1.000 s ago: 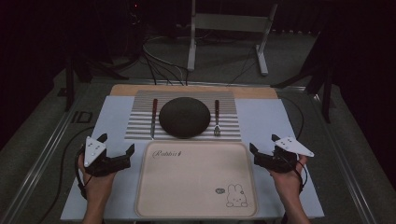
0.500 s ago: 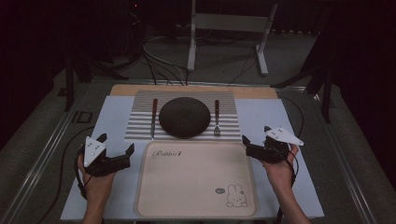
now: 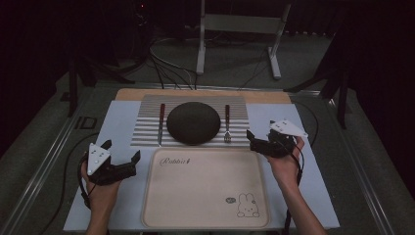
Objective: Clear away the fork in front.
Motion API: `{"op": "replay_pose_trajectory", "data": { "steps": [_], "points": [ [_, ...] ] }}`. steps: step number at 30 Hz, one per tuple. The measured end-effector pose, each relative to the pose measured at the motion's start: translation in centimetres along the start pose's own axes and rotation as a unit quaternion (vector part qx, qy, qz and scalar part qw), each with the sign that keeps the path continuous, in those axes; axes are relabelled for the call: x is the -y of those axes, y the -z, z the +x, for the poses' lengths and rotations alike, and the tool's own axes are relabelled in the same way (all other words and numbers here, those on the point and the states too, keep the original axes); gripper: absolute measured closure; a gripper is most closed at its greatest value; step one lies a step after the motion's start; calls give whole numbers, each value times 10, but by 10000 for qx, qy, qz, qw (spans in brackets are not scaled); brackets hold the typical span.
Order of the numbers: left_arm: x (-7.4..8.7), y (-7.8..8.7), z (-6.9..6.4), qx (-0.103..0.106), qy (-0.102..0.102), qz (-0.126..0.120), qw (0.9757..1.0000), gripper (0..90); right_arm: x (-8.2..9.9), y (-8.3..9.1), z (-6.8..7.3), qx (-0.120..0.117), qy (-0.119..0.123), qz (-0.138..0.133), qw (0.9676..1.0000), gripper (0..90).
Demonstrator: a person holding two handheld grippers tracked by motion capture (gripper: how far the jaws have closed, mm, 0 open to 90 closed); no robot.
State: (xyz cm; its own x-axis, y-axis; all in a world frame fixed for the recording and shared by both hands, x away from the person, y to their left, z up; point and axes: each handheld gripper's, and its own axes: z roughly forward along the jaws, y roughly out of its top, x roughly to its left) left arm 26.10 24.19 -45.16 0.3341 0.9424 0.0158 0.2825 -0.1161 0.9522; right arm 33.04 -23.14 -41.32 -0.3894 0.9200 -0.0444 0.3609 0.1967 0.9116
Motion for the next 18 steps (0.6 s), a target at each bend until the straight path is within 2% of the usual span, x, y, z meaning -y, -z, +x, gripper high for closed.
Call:
{"op": "replay_pose_trajectory", "data": {
  "steps": [7,9,11,18],
  "points": [
    [0,-1,0,-1,-16,9,10000,2,-10,-20,3,51,36,59,10000,109],
    [0,0,0,-3,-18,10,10000,2,-13,-25,4,35,-17,75,10000,108],
    [0,0,0,-6,-16,4,10000,2,-16,-30,5,63,-87,86,9999,109],
    [0,0,0,2,-5,9,10000,2,-28,-39,9,85,-63,109,9999,109]
  ]
}}
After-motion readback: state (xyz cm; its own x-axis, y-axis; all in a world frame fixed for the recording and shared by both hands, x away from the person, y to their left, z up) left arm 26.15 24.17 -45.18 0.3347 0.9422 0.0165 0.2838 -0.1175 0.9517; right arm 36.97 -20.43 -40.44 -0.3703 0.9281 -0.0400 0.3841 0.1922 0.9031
